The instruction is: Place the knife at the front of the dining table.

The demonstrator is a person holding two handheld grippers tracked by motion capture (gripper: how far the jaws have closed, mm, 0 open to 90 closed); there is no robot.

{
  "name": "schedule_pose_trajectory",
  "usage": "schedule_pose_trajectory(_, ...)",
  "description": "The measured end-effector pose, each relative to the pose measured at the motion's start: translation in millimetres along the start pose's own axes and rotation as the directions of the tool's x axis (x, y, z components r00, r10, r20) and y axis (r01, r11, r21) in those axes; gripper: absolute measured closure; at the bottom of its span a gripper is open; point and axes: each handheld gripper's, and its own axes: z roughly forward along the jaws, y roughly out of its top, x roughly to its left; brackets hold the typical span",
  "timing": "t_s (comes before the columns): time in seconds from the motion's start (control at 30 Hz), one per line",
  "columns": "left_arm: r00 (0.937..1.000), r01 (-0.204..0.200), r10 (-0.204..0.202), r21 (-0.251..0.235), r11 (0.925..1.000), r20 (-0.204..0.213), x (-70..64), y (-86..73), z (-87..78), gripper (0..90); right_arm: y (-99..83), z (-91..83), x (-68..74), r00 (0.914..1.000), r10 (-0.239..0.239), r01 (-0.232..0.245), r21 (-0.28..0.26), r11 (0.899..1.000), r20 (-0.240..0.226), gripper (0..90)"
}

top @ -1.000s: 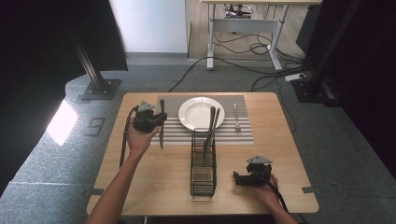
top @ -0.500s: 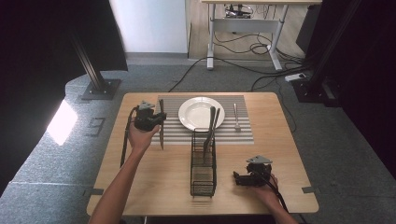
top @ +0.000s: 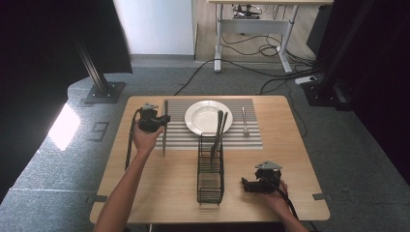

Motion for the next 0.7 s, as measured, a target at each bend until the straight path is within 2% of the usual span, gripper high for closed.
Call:
schedule_pose_trajectory(0.3,1.0000,-0.004,0.005,0.023,0.9997,-0.008,-1.8,6.6,10.2,83.6,0.1,0.2,-0.1,1.0000,-0.002,0.002,-0.001,1.000,-0.001,0.0)
schedule_pose_trajectory(0.37,0.9998,0.017,-0.017,0.025,0.9995,-0.011,-1.5,8.2,16.1,83.6,0.2,0.2,-0.1,1.0000,-0.001,0.001,0.000,1.000,0.000,0.0)
schedule_pose_trajectory(0.7,0.9991,0.032,-0.030,0.057,0.9978,-0.031,1.9,13.0,36.0,83.7,0.3,0.4,-0.1,1.0000,-0.001,0.001,0.000,1.000,0.001,0.0)
